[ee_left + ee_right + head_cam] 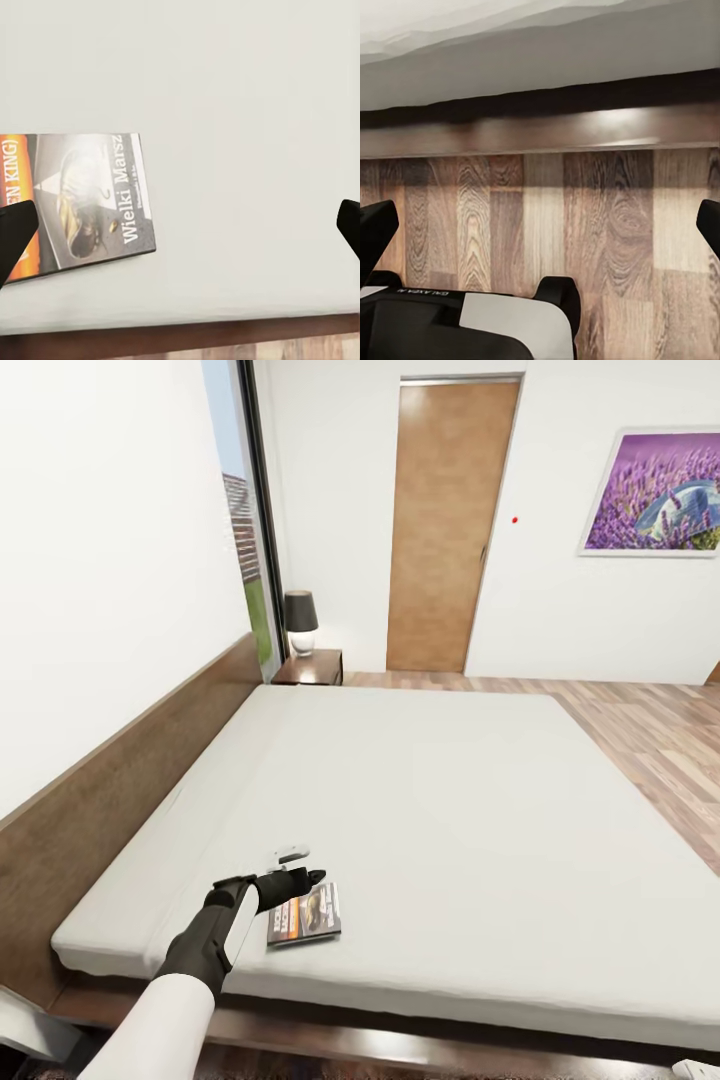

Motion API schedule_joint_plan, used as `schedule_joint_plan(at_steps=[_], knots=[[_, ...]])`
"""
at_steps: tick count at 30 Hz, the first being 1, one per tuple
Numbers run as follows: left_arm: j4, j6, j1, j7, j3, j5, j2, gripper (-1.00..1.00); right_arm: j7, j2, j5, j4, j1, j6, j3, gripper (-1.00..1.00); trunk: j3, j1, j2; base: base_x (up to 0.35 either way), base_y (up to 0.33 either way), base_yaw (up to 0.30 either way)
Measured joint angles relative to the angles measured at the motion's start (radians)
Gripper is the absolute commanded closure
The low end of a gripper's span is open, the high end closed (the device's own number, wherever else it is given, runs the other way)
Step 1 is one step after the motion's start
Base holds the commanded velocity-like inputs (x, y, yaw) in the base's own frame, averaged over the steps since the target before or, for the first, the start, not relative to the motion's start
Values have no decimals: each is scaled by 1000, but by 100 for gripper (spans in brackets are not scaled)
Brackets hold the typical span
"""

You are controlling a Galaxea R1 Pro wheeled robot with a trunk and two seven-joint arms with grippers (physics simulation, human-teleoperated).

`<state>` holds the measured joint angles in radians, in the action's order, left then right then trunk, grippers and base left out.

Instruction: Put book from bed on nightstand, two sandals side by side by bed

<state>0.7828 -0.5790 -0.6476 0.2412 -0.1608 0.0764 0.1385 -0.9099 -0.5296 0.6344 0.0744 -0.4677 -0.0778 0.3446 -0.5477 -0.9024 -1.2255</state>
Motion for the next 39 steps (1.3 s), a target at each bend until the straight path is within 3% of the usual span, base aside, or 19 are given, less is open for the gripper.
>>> schedule_joint_plan(at_steps=[18, 23, 28, 33, 39], knots=[[32, -22, -11, -2, -2, 1, -3, -100, 0, 0, -1, 0, 1, 0, 0, -100, -28, 0, 0, 0, 0, 0], [55, -134, -133, -2, -4, 3, -5, -100, 0, 0, -1, 0, 1, 0, 0, -100, -36, 0, 0, 0, 0, 0], [59, -188, -213, -1, -8, 8, -13, -100, 0, 0, -1, 0, 1, 0, 0, -100, -44, 0, 0, 0, 0, 0], [57, -197, -230, -3, -6, 59, -11, -100, -1, 0, -1, 0, 1, 0, 0, -100, -50, 0, 0, 0, 0, 0], [53, -198, -229, -7, -7, 173, -12, -100, -2, 0, -1, 0, 1, 0, 0, -100, -51, 0, 0, 0, 0, 0]])
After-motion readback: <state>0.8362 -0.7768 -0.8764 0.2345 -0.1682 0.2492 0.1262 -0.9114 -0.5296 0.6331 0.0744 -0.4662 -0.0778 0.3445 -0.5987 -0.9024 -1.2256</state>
